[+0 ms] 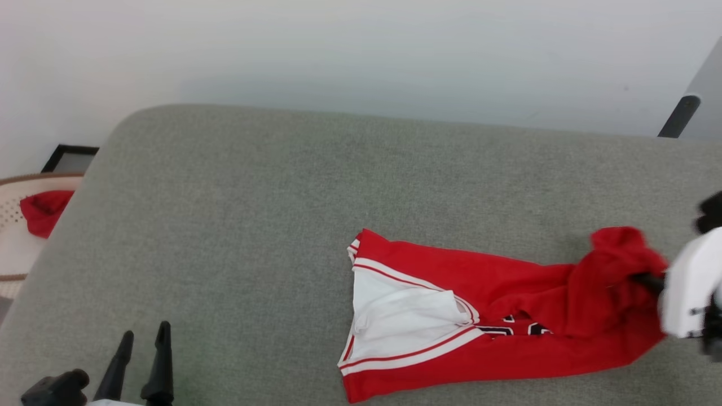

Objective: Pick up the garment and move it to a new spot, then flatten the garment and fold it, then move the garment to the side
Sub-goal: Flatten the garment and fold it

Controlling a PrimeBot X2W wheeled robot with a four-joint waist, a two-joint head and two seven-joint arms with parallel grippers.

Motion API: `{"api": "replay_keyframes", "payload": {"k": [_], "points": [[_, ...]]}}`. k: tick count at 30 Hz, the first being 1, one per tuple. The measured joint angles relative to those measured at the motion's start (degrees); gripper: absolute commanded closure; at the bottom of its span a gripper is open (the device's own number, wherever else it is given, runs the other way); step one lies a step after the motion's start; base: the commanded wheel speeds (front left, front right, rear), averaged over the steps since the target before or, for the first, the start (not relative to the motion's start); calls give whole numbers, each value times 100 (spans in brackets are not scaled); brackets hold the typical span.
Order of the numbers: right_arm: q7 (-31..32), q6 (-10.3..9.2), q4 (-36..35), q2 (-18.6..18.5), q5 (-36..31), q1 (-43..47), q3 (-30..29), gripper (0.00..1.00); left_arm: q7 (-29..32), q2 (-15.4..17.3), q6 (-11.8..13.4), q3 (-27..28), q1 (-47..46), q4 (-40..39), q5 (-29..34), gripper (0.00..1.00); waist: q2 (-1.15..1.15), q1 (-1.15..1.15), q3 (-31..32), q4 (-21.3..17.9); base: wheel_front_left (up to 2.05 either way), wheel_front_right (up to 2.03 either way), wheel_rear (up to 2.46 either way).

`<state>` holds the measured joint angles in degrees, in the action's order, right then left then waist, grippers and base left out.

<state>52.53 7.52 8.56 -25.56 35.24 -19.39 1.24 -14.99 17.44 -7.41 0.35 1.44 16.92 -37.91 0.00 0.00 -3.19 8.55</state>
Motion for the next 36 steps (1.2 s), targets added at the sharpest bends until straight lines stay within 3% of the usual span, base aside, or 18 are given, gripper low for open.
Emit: {"api": "replay_keyframes", "payload": {"k": [7, 13, 22, 34, 36], "points": [[93, -1, -847, 587, 27, 208, 460, 100, 2, -44, 0, -115, -8, 96, -44, 0, 0, 0, 145, 35, 0, 0, 0], [-119, -1, -855, 1180, -114, 173, 942, 100, 10, -82, 0, -210, -73, 190, -81, 0, 0, 0, 169, 228, 0, 0, 0], [-698, -1, 48, 1923, -611, -162, 1483, 100, 9, -156, -1, -474, -275, 323, -84, 0, 0, 0, 177, 670, 0, 0, 0], [-1499, -1, 1744, 2196, -1185, -647, 1634, 100, 8, -243, -5, -643, -514, 503, -189, 0, 0, 0, 99, 1271, 0, 0, 0], [-1666, -1, 1979, 2223, -1189, -760, 1678, 58, 8, -250, -5, -645, -526, 519, -196, 0, 0, 0, 84, 1316, 0, 0, 0]]}}
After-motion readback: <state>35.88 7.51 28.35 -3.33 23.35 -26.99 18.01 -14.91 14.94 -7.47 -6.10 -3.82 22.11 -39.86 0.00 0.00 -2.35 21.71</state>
